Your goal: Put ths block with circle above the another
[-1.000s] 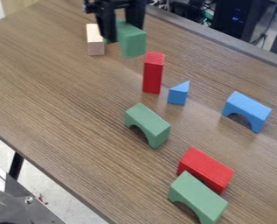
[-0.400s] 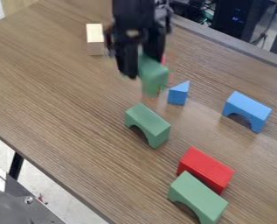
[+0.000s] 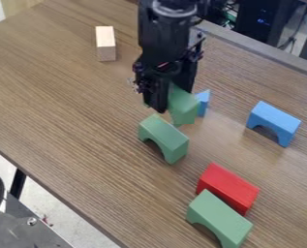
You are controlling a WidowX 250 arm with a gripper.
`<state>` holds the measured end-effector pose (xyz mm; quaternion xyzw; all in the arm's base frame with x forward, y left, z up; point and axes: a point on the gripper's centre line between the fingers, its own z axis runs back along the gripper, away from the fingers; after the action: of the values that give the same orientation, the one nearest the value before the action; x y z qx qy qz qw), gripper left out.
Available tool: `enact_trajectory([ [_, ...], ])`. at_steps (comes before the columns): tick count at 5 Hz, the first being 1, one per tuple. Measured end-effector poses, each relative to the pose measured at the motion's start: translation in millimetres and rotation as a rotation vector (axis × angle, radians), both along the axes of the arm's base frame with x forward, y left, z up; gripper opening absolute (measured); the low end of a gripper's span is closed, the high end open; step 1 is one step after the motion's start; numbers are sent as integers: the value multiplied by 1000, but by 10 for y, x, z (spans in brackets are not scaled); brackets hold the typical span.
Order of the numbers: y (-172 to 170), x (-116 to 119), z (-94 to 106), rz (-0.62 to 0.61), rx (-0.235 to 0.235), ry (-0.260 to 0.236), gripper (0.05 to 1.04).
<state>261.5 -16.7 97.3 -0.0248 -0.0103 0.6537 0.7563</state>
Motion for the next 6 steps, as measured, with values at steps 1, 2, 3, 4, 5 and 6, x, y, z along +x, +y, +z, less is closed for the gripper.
enact_trajectory([
  [1, -15, 26, -32, 16, -16, -24, 584],
  [2, 4, 34, -108, 30, -35, 1, 584],
  [3, 67, 67, -164, 43, -46, 15, 584],
  [4, 114, 68, -212, 54, -52, 29, 584],
  [5, 158, 72, -232, 66, -56, 32, 584],
  [6, 163, 80, -231, 69, -66, 27, 584],
])
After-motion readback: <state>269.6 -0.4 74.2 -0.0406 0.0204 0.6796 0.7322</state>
